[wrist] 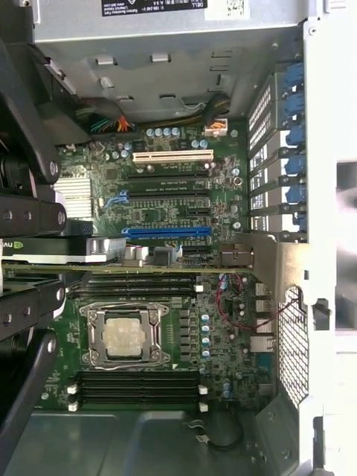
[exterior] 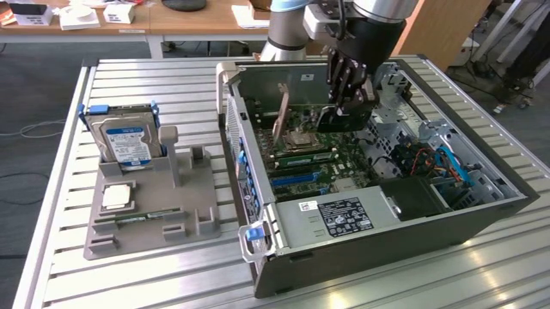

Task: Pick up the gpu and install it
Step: 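Insert the gpu into the slot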

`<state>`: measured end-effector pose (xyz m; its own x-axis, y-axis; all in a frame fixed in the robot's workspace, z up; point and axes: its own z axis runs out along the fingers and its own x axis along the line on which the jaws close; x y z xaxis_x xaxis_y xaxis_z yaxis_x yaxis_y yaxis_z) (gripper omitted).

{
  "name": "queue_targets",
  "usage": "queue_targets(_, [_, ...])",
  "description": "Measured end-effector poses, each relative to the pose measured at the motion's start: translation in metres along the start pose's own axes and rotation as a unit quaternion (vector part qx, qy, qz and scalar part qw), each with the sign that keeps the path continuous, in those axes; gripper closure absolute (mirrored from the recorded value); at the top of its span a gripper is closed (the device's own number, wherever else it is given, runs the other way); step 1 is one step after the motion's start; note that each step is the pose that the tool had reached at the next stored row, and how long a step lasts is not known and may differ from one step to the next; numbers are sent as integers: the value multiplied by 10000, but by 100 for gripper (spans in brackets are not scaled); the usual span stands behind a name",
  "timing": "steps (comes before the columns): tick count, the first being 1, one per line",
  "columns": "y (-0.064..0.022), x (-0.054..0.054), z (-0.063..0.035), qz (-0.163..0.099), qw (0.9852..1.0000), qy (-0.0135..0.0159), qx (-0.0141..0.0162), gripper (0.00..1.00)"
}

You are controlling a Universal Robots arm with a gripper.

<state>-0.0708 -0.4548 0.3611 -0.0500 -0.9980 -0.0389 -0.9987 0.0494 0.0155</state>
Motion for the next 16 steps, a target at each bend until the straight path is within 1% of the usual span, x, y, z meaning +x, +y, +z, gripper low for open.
queue_targets(7, [-1, 3, 90, -1, 10000, 2, -1, 73])
queue_targets(16, [-2, 10, 249, -1, 10000, 2, -1, 73])
